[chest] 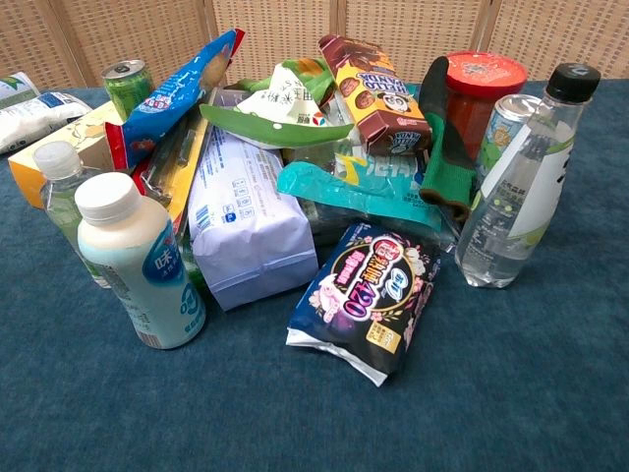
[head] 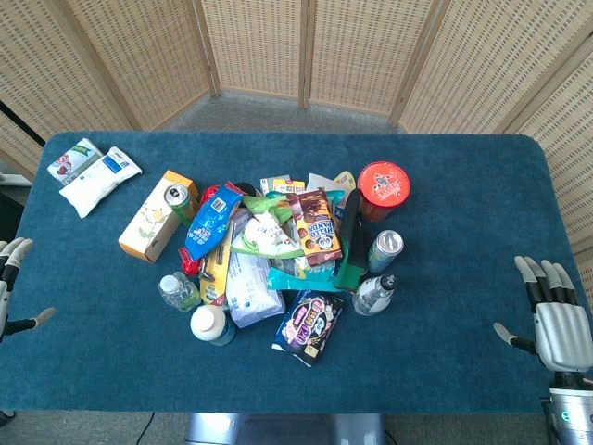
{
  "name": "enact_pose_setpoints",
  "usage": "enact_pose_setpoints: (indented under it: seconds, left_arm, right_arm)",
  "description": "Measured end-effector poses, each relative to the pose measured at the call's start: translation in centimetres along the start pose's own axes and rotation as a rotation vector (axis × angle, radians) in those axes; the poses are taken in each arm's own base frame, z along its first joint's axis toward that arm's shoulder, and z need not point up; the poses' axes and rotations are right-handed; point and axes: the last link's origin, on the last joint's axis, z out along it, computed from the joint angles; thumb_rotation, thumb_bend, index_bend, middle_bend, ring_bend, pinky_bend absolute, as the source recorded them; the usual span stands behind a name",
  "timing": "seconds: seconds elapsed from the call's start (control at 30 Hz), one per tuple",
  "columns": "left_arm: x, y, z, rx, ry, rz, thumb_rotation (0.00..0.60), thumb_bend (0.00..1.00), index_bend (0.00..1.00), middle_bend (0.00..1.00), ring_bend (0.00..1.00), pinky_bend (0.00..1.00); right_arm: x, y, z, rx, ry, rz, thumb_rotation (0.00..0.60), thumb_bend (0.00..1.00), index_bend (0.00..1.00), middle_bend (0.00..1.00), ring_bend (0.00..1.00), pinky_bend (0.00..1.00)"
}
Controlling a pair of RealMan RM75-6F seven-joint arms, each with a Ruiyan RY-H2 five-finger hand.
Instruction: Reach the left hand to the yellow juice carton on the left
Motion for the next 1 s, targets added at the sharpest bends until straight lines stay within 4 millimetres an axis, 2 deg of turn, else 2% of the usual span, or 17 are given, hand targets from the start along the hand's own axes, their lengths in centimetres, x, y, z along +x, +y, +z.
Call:
enact_pose_setpoints:
  seconds: [0.2, 0.4, 0.7, 1.0]
  left_arm:
    - [-0.4, 0.1, 0.2, 0.010, -0.008, -0.007, 0.600, 0.00, 0.01, 0.00, 0.00, 0.00]
    - [-1.4, 1.0, 1.3, 0.039, 0.003, -0.047, 0.600, 0.00, 0.01, 0.00, 0.00, 0.00]
    - [-4.7, 4.7, 5.5, 0.033, 0.007, -0.139, 0.600, 0.00, 0.03, 0.00, 0.00, 0.00]
    - [-7.7, 9.8, 9.5, 0.033, 0.063, -0.167, 0.600, 0.00, 0.04, 0.00, 0.00, 0.00]
  right_arm:
    - [0.0, 0.1, 0.0, -0.002, -0.002, 0.004, 0.600, 0.00, 0.00, 0.00, 0.00, 0.00]
    - [-0.1, 0.0, 0.1, -0.002, -0.005, 0.004, 0.600, 0.00, 0.00, 0.00, 0.00, 0.00]
    - [-0.2, -0.1, 0.0, 0.003, -0.012, 0.004, 0.600, 0.00, 0.00, 0.00, 0.00, 0.00]
    - [-0.3, -0.1, 0.0, 0.008, -0.015, 0.013, 0.600, 0.00, 0.00, 0.00, 0.00, 0.00]
